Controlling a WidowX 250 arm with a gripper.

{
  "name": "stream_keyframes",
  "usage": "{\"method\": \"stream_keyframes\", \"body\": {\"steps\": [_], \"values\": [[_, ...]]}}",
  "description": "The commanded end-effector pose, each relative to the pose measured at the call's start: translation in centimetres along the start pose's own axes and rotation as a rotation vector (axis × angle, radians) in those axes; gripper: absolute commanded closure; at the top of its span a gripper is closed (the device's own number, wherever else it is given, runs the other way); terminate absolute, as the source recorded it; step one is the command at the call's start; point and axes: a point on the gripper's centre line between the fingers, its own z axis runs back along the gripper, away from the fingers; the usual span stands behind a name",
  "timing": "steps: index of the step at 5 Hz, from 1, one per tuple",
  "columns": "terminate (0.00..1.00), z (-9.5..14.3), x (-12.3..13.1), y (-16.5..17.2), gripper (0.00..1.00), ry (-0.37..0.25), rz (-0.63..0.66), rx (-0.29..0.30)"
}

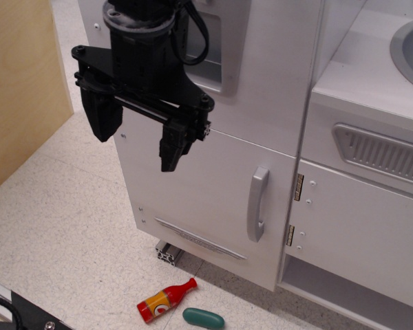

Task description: Open low fridge

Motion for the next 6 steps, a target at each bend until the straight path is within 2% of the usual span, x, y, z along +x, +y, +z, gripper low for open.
{"method": "stream_keyframes", "body": {"steps": [1, 2, 4, 5, 6], "values": [[0.00, 0.0, 0.0, 0.0, 0.00, 0.000, 0.000, 0.000], [0.00, -2.7, 2.4, 0.4, 0.00, -0.038, 0.005, 0.004], [0.00, -7.3, 6.5, -1.2, 0.00, -0.166, -0.022, -0.038], [0.00, -9.4, 7.9, -2.8, 0.00, -0.200, -0.028, -0.045], [0.00, -10.8, 9.4, -4.1, 0.00, -0.188, -0.006, -0.054]]}}
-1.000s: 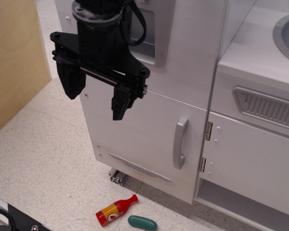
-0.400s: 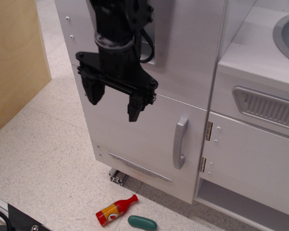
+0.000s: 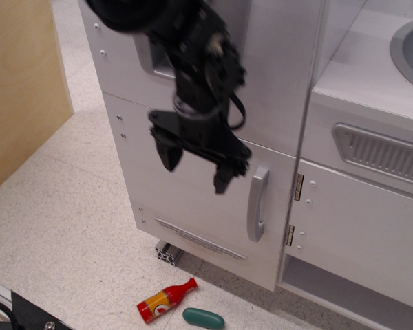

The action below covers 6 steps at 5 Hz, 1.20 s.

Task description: Open low fridge

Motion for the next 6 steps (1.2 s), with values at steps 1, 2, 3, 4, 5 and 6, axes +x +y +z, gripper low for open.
{"method": "stream_keyframes", "body": {"steps": [1, 2, 3, 4, 5, 6], "values": [[0.00, -1.5, 3.1, -2.8, 0.00, -0.057, 0.025, -0.028], [0.00, -1.8, 3.5, -3.8, 0.00, -0.086, 0.029, -0.036], [0.00, -2.7, 4.1, -4.5, 0.00, -0.122, 0.058, -0.013], [0.00, -3.1, 4.4, -4.9, 0.00, -0.117, 0.057, -0.016], [0.00, -3.7, 4.4, -5.0, 1.00, -0.111, 0.049, -0.018], [0.00, -3.6, 4.4, -4.7, 1.00, -0.107, 0.060, -0.038]]}}
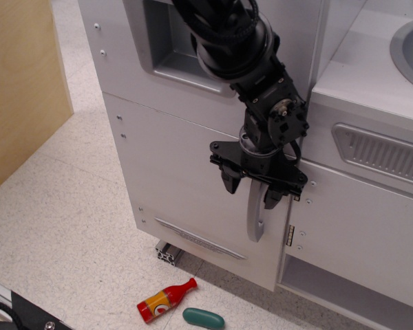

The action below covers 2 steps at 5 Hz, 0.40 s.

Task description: Open low fridge

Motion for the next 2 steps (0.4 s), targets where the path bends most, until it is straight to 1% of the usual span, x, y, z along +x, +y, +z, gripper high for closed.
{"method": "stream_keyframes", "body": {"steps": [1, 2], "values": [[0.00, 1.0, 1.2, 0.1, 1.00, -0.047, -0.014, -0.032], [0.00, 1.1, 0.1, 0.5, 1.00, -0.062, -0.037, -0.021]]}}
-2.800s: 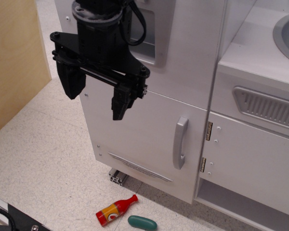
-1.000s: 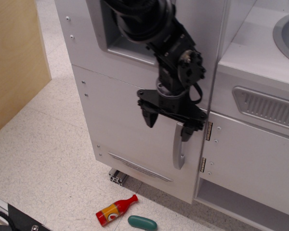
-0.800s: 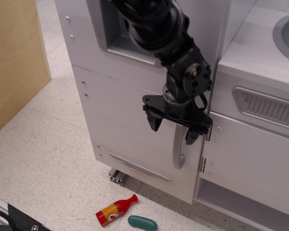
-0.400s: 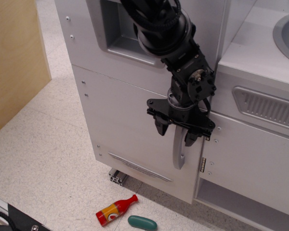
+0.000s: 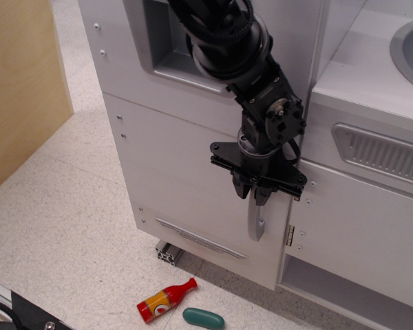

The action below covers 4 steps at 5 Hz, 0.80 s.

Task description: Open low fridge

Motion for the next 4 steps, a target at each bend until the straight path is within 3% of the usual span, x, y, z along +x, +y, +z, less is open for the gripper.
{"method": "stream_keyframes", "body": {"steps": [1, 2, 3, 4], "values": [[0.00, 1.9, -1.6, 1.1, 1.00, -0.043, -0.055, -0.001], [0.00, 3.1, -3.4, 2.5, 1.00, -0.046, -0.094, 0.010], [0.00, 5.6, -3.9, 4.1, 0.00, -0.018, -0.136, 0.038], [0.00, 7.8, -3.6, 5.4, 0.00, 0.017, -0.097, 0.000]]}}
